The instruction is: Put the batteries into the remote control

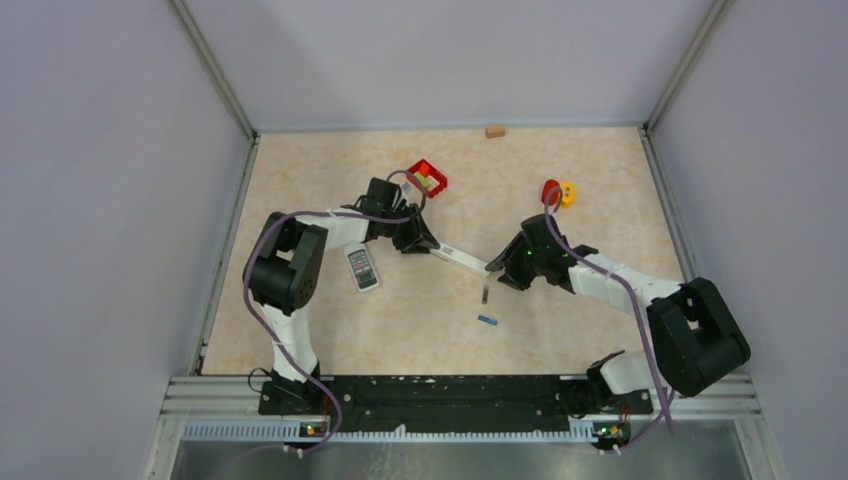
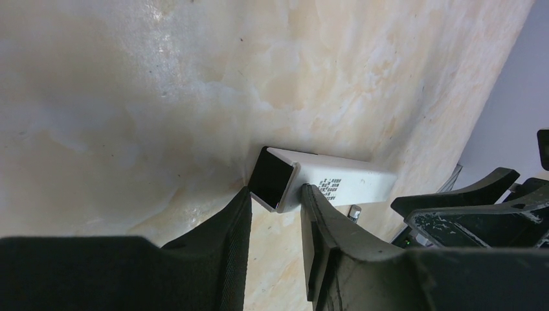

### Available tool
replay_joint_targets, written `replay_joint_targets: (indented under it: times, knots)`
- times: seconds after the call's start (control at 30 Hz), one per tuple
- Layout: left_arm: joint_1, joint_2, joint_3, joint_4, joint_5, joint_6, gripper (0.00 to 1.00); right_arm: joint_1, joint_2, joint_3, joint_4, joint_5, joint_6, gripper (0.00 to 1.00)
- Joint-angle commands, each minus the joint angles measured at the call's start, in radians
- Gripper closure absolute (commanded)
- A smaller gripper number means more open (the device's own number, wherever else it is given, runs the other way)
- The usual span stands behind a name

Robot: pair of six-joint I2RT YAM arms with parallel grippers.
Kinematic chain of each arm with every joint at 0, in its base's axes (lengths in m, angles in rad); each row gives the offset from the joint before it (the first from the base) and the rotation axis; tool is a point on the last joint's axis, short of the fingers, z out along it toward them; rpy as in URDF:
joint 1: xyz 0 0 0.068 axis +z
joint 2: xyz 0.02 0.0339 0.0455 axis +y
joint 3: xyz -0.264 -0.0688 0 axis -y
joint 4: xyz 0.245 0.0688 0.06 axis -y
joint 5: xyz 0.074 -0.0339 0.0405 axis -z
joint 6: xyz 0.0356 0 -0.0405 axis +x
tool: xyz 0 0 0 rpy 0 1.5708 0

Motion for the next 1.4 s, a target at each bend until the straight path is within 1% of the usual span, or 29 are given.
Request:
replay_joint_targets:
  times: [0.0,0.13,0.2,0.27,0.43,0.57,0.7,0.87,0.9,1.0,1.1,1.23,1.37]
  knots:
    - [-0.007,0.088,-0.050,-0.140,-0.201,0.080,0.66,-0.002,-0.003,0.008,-0.031,0.057,-0.042,0.60]
    - [-0.007,0.090,-0.049,-0.138,-0.198,0.081,0.68,-0.002,0.011,0.028,-0.008,0.058,-0.072,0.72]
    - [-0.006,0.092,-0.046,-0.138,-0.194,0.082,0.68,-0.002,0.025,0.040,0.009,0.047,-0.086,0.73]
    - [-0.007,0.093,-0.044,-0.136,-0.191,0.083,0.68,-0.002,0.047,0.057,0.016,0.031,-0.101,0.71]
    - [-0.007,0.093,-0.039,-0.135,-0.183,0.086,0.68,-0.002,0.107,0.083,0.032,0.008,-0.122,0.62]
    - [-0.006,0.093,-0.038,-0.130,-0.178,0.085,0.69,-0.002,0.124,0.087,0.048,0.001,-0.124,0.60]
    - [-0.007,0.098,-0.040,-0.123,-0.168,0.086,0.68,-0.002,0.143,0.094,0.067,-0.013,-0.131,0.54]
    - [-0.007,0.103,-0.047,-0.103,-0.140,0.085,0.69,-0.002,0.192,0.127,0.034,-0.027,-0.150,0.53]
    - [-0.006,0.101,-0.048,-0.100,-0.138,0.085,0.69,-0.002,0.194,0.126,0.030,-0.026,-0.150,0.54]
    - [-0.005,0.095,-0.056,-0.095,-0.135,0.084,0.69,-0.002,0.188,0.117,0.019,-0.014,-0.150,0.65]
    - [-0.005,0.086,-0.059,-0.095,-0.132,0.084,0.67,-0.002,0.184,0.109,0.012,-0.004,-0.154,0.73]
    - [-0.003,0.064,-0.072,-0.093,-0.136,0.084,0.64,-0.005,0.200,0.120,0.013,0.005,-0.175,0.75]
    - [0.004,0.049,-0.092,-0.089,-0.145,0.086,0.65,-0.007,0.230,0.149,0.007,0.007,-0.211,0.77]
